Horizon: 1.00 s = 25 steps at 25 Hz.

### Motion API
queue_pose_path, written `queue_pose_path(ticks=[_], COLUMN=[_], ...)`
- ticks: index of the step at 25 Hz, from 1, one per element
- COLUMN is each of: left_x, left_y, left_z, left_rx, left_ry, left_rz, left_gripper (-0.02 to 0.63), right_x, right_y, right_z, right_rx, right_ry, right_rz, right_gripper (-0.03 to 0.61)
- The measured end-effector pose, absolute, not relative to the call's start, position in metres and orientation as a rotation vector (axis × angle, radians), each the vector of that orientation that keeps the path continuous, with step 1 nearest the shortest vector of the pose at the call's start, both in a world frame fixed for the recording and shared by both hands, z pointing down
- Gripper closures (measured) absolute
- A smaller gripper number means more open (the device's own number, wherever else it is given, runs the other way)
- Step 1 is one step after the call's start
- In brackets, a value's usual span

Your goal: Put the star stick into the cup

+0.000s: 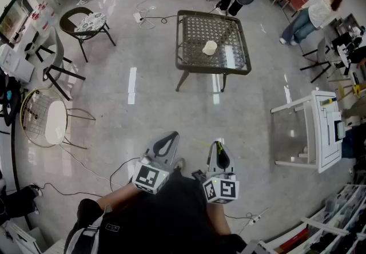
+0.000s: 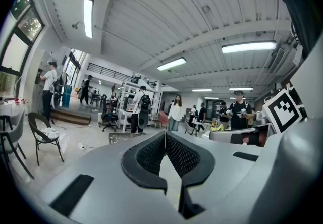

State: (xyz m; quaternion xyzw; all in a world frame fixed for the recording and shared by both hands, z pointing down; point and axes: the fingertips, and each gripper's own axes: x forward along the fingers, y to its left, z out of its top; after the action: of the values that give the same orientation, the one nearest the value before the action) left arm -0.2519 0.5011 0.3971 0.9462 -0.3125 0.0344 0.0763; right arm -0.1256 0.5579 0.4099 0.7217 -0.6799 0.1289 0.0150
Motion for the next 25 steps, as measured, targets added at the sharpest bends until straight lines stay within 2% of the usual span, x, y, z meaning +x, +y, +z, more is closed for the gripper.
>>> queue_pose_path(ticks=[13,25], left_x=[-0.243,-0.205], left_y=[0.517,0.537], left_z=[0.395,0.400], left_rx=[2.827,2.809], left_ry=[-0.958,-1.016], left_rz=[0.106,0.108], left_gripper=[0.595,0.595], right_x=[-0.118,-0.076], right_y=[0.574,0.594], right_z=[0.408,0.413], right_rx=[2.253,2.245], right_ry=[-2.152,-2.203], right_rz=[0.419,0.423], right_gripper=[0.558,0.557])
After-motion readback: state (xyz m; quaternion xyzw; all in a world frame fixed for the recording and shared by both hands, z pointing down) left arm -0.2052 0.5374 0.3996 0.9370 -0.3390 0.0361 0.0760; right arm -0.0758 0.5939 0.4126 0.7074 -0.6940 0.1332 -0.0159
